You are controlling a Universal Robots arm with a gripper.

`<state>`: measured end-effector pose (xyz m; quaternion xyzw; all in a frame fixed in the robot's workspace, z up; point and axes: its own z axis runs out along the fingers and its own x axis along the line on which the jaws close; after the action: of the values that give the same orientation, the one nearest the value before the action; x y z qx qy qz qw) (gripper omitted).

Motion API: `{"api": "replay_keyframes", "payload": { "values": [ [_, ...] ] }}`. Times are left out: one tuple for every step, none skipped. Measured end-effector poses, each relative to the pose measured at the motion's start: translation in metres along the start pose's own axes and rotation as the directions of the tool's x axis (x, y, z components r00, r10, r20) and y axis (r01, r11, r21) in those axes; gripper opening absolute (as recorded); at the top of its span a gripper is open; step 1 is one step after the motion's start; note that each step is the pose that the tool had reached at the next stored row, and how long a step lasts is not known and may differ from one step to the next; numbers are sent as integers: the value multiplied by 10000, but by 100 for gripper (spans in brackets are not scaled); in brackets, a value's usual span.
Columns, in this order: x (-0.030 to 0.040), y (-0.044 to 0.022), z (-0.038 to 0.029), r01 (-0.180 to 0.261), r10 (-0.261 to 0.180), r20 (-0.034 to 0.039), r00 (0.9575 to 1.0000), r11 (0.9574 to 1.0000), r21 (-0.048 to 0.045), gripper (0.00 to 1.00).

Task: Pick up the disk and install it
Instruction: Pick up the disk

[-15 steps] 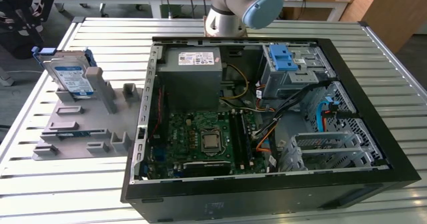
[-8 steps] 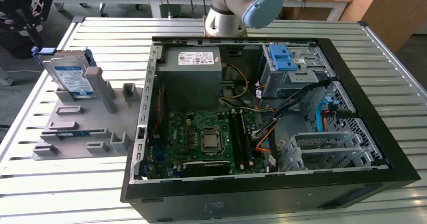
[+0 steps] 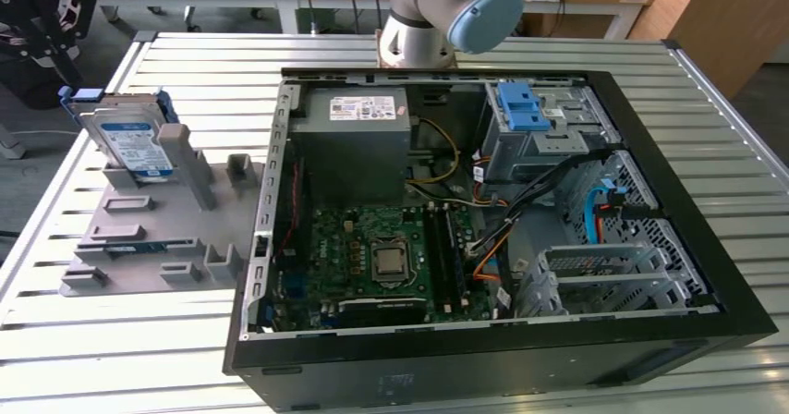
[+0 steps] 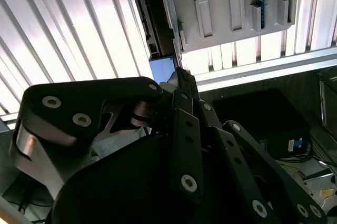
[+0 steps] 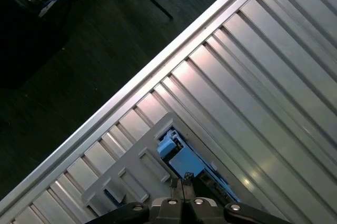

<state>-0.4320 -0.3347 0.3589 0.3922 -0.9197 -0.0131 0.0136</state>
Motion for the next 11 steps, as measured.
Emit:
{"api": "replay_keyframes", "payload": {
  "values": [
    [0, 0, 0, 0, 0, 0, 10000, 10000, 0, 11],
    [0, 0, 0, 1, -1, 0, 10000, 10000, 0, 11],
    [0, 0, 0, 2, -2, 0, 10000, 10000, 0, 11],
    [0, 0, 0, 3, -3, 0, 10000, 10000, 0, 11],
    [0, 0, 0, 3, -3, 0, 10000, 10000, 0, 11],
    [0, 0, 0, 8, -8, 0, 10000, 10000, 0, 11],
    [0, 0, 0, 35, -35, -1, 10000, 10000, -1, 11],
    [0, 0, 0, 100, -100, -2, 10000, 10000, 1, 11],
    [0, 0, 0, 213, -213, -6, 9998, 9998, 3, 11],
    [0, 0, 0, 369, -369, -12, 9993, 9993, 4, 11],
    [0, 0, 0, 543, -543, -18, 9985, 9985, 7, 11]
  ]
}}
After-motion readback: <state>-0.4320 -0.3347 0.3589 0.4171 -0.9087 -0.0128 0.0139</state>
